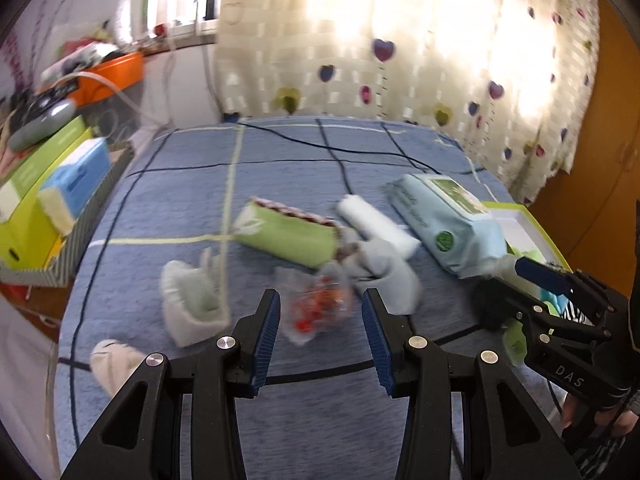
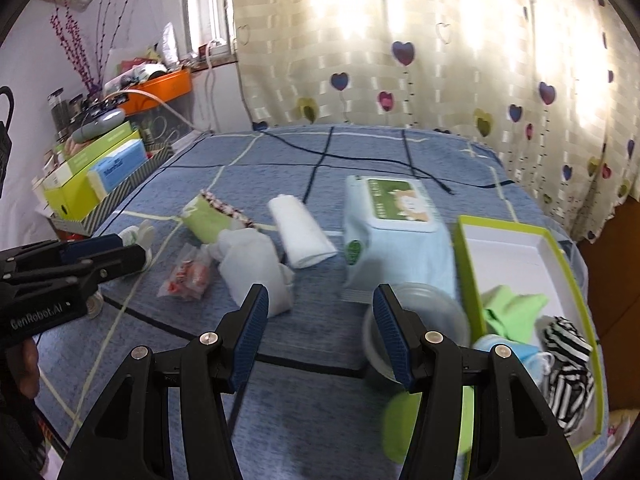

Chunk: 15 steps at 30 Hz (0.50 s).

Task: Organize soft objects
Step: 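Withdraw both tools from the box toward the remaining items, then close the left tool on the rolled white bandage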

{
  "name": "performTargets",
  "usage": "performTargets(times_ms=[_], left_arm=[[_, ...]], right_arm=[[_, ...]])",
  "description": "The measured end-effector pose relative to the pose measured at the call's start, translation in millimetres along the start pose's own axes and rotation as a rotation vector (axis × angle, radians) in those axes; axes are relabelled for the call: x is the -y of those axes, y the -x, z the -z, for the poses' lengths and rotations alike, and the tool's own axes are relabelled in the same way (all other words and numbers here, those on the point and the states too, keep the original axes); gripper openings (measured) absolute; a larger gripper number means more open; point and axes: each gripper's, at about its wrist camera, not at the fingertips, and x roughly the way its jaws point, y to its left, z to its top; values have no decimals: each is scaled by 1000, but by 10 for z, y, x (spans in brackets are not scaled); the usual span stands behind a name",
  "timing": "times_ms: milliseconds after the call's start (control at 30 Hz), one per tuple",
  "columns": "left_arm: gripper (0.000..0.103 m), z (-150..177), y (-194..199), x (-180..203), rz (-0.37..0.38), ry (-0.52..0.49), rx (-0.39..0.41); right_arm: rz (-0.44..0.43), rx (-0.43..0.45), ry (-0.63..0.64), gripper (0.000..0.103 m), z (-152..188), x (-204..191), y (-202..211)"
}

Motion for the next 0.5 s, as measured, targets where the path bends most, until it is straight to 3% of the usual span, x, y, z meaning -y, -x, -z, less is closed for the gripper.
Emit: performTargets(times_ms=[500], left_arm=[[53,276,88,-916,-154,175,-22]], right_arm=[[-138,-45,63,56,-44,-439,-323]])
